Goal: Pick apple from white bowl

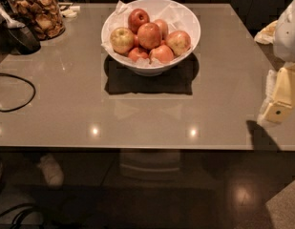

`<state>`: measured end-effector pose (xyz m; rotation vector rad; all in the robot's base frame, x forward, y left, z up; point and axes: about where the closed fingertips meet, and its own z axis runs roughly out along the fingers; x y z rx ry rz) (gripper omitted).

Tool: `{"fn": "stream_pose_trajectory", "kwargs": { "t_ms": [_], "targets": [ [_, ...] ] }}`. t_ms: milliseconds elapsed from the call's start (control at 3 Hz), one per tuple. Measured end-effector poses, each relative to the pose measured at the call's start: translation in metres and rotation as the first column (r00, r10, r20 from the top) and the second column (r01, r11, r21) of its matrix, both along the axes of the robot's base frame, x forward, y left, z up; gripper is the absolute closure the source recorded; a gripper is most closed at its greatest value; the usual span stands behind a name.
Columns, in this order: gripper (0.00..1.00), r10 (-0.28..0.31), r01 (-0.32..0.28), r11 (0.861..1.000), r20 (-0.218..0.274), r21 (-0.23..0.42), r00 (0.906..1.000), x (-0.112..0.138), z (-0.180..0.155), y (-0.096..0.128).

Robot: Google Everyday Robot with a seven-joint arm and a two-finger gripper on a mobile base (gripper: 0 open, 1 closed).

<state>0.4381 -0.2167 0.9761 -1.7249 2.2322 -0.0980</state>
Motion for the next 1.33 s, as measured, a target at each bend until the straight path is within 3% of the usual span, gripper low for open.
{"fn": "stream_pose_trajectory", "kwargs": {
  "t_ms": [333, 667, 1000, 1333],
  "targets": [
    [0.00, 0.000, 0.000, 1.000, 0.000, 0.000, 1.0000, 0.000, 0.000, 0.000],
    [0.00, -0.035, 0.032, 0.997, 0.032, 0.073, 0.9989, 0.013, 0.017, 0.008],
    [0.00, -0.024, 0.016, 0.993, 0.067, 0.116, 0.9974, 0.065, 0.051, 0.040],
    [0.00, -0.018, 0.008, 0.992, 0.084, 0.122, 0.9963, 0.067, 0.056, 0.044]
  ]
}}
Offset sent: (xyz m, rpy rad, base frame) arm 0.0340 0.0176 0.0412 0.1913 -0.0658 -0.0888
